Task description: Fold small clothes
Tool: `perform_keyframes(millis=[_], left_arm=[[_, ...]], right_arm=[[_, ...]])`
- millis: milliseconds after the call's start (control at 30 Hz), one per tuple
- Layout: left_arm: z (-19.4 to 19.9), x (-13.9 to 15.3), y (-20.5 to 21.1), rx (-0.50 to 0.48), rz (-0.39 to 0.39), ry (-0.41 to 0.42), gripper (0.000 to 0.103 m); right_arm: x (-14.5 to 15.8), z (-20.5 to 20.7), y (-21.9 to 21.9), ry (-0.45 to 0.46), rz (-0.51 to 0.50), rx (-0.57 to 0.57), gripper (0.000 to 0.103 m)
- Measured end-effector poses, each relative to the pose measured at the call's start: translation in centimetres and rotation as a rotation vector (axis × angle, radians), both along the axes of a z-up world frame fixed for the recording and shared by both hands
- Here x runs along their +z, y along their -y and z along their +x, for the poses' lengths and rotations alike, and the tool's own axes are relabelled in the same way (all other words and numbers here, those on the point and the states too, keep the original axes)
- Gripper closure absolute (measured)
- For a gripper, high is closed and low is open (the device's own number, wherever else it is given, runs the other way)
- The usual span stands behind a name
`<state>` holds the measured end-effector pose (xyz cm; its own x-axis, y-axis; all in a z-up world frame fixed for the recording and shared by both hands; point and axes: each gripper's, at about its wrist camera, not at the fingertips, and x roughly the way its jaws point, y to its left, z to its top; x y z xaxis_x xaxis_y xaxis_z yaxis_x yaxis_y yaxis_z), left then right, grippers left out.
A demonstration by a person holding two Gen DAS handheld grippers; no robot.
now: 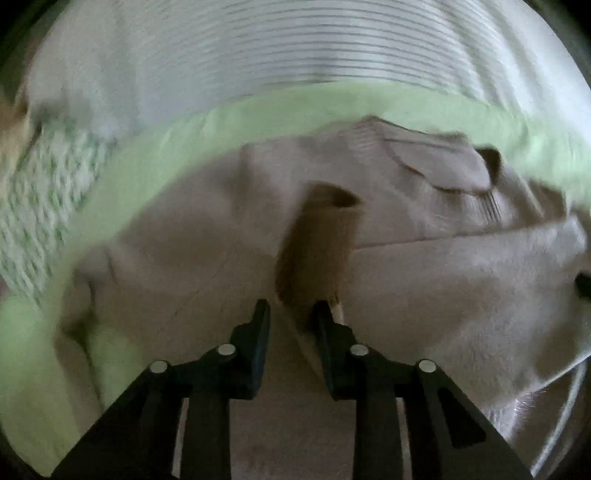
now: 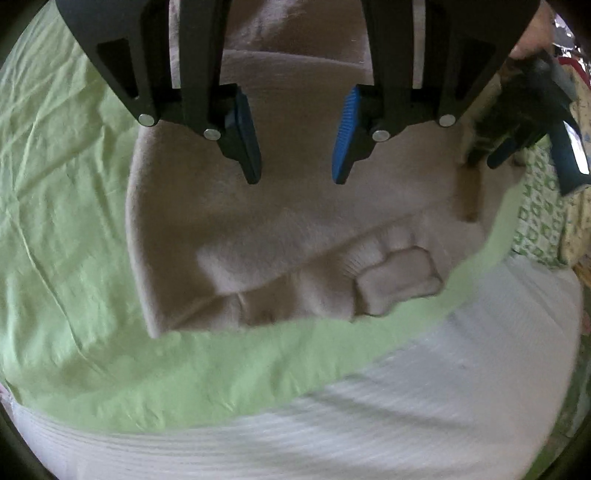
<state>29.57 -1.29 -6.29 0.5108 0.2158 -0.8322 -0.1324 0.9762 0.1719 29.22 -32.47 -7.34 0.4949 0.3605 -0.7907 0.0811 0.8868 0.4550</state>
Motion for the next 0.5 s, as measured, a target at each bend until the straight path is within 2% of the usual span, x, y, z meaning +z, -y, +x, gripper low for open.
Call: perform_keyframes(millis=[67, 133, 200, 300, 367, 467, 500], left_arm=[[-1.0, 0.3, -2.4, 0.053, 0.008, 0.003, 0.076], [-2.6, 0.6, -5.9, 0.131, -0.079, 0.002, 0.076], [-4.5, 1.0, -9.3, 0.195, -0.175, 0.02, 0.058], [-7.2, 2.0, -13.1, 0.249, -0.241, 0.053, 0.043], [-9.1, 2.6, -15.0, 0.295, -0.249, 0.065, 0.04], [-12.5, 2.9, -18.6, 0.405, -0.218, 0.067, 0.024], [-13.4, 2.7, -20.1, 0.448, -0.201, 0.061, 0.023]], right_arm=[[-0.1, -0.4, 0.5, -0.01, -0.014, -0.015, 0.062], [0.0, -0.6, 1.2, -0.021, -0.002, -0.038, 0.062], [0.7, -1.1, 1.8, -0.001, 0.022, -0.047, 0.062], [2.4, -1.9, 0.8, 0.034, 0.025, -0.016, 0.062], [3.3, -2.1, -0.9, 0.055, 0.033, 0.027, 0.062], [4.4, -2.7, -3.4, 0.077, 0.032, 0.085, 0.062], [4.6, -2.9, -4.1, 0.08, 0.043, 0.095, 0.062]])
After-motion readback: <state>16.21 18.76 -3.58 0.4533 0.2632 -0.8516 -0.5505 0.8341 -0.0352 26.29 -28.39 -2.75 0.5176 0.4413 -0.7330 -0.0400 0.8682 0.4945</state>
